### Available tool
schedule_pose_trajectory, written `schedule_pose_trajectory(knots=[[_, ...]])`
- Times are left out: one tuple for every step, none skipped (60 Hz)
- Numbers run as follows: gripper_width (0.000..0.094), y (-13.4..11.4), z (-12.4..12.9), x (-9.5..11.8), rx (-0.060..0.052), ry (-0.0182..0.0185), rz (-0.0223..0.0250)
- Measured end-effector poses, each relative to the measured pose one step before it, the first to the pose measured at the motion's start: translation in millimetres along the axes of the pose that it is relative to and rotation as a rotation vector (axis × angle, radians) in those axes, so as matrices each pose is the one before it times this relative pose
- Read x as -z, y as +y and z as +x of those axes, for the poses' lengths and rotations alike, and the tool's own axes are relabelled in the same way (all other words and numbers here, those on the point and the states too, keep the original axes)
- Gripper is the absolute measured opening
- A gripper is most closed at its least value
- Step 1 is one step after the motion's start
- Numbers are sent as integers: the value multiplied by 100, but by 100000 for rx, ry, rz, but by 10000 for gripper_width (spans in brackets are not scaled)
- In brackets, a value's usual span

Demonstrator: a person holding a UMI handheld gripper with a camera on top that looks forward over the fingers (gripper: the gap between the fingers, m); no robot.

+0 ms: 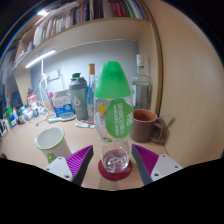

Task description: Pour water

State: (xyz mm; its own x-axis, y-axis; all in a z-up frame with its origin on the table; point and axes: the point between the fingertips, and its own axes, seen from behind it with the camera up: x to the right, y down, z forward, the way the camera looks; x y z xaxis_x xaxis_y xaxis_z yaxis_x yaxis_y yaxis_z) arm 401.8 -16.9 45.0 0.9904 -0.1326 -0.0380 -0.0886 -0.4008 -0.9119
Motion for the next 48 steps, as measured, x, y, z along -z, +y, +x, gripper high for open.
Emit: schedule_pose_trajectory(knots=[[836,91,-10,515,-1020,94,-387],[833,74,56,514,-823,340,-362],[834,113,92,569,-707,603,-306],[839,108,97,578,-589,692,-384],[839,137,121,606,-517,893,-510],[837,126,21,800,-445,1223,-728],[837,180,78,680,-367,973,-550],[838,196,59,828,-256,889,-332],[838,121,-15,791,-124,591,-257],[836,80,-63,818,-115,541,-139],[839,45,-117,860,-125,449,-35],[837,-8,-128,894,-190,409,118],[837,-35,-166,926,-191,382,240],[839,-49,-184,967,-240,404,274],[838,-69,-211,1030,-209,491,239],[837,-172,-259,1040,-156,582,39],[837,-61,-269,1102,-102,631,271],[836,-128,-251,1054,224,507,271],[835,-130,-267,1035,369,461,365],[837,-185,-266,1075,534,489,413],[836,-207,-310,1111,527,535,479],[838,-240,-338,1087,555,445,457],[837,-237,-412,1084,570,310,475],[838,-259,-315,869,670,-139,583],[839,-326,-589,1324,285,508,294],[840,-294,-455,1062,145,168,389],[839,-302,-456,1071,-27,248,347],[839,-282,-450,1087,-57,242,351],[839,-303,-490,1085,-86,131,423],[839,-330,-518,1094,-29,6,620],[837,-281,-372,853,-12,-435,823],[837,-347,-428,977,53,-212,596],[835,-318,-666,1249,-20,511,328],[838,-228,-475,1040,8,282,216],[836,-164,-462,969,16,270,0],[835,-148,-516,965,64,166,-86],[837,-150,-576,942,218,-111,-3],[837,-169,-620,893,349,-401,182],[836,-101,-407,557,560,-1035,524],[842,-184,-734,1011,463,-282,159],[848,-80,-532,782,440,-345,48],[847,-32,-477,755,363,-162,-280],[849,18,-473,750,343,-164,-508],[850,22,-427,698,317,-184,-477],[849,5,-385,688,295,-247,-322],[849,-1,-382,633,144,-193,-154],[851,-116,-169,521,-2,-356,-82],[852,45,-482,662,-398,249,30]])
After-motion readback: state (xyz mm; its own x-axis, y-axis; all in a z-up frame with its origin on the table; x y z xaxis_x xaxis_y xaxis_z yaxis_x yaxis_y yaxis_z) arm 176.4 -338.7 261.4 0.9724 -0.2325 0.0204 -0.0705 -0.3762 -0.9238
